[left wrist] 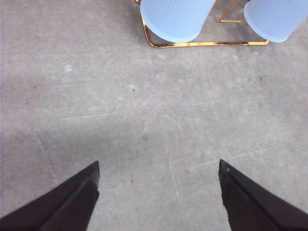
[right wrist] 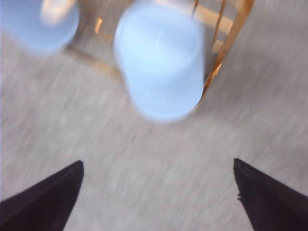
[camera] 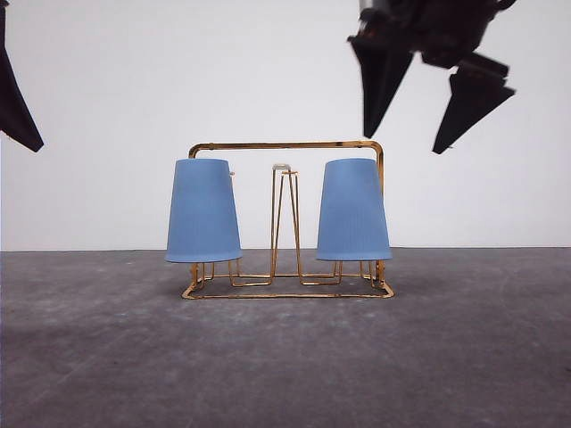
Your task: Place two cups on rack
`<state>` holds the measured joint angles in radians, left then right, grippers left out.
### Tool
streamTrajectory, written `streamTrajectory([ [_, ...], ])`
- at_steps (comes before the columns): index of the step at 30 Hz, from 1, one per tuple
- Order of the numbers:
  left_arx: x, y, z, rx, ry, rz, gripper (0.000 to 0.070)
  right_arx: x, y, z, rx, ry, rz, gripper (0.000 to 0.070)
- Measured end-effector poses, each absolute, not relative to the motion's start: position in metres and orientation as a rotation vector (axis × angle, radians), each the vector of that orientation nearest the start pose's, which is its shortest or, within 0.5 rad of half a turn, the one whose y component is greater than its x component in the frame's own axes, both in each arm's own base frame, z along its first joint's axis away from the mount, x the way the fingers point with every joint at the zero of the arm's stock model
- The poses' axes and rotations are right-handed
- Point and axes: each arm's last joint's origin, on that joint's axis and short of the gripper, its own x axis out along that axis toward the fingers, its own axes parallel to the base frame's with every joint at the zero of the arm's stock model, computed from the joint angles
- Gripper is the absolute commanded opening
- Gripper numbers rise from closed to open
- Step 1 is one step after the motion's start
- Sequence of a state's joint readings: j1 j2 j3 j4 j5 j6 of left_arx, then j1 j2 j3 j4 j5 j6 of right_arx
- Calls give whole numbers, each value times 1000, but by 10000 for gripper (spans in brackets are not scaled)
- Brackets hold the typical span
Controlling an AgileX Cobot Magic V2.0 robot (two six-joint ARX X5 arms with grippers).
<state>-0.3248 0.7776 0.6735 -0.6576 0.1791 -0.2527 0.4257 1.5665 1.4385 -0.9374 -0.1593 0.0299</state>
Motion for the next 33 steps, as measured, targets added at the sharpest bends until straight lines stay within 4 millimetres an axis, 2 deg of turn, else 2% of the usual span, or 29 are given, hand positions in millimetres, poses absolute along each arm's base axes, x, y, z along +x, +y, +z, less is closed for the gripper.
streamTrajectory([
  [4,142,-53,256,-179,823,-379,458,265,127,304,-111,1027,524,602],
  [10,142,-53,256,-179,823,-379,458,212,103,300,-79,801,550,601],
  [20,141,-53,256,-178,829,-378,459,138,67,259,82,584,520,598],
  [25,141,-53,256,-178,829,-378,458,116,56,233,161,557,483,585],
  [29,141,-53,256,-173,828,-382,452,108,52,224,172,568,448,576],
  [30,141,-53,256,-163,826,-388,424,107,51,224,173,568,443,540],
  [31,141,-53,256,-148,823,-397,366,107,51,225,175,565,442,465],
  [33,141,-53,256,-88,809,-429,106,107,51,225,178,566,441,165],
])
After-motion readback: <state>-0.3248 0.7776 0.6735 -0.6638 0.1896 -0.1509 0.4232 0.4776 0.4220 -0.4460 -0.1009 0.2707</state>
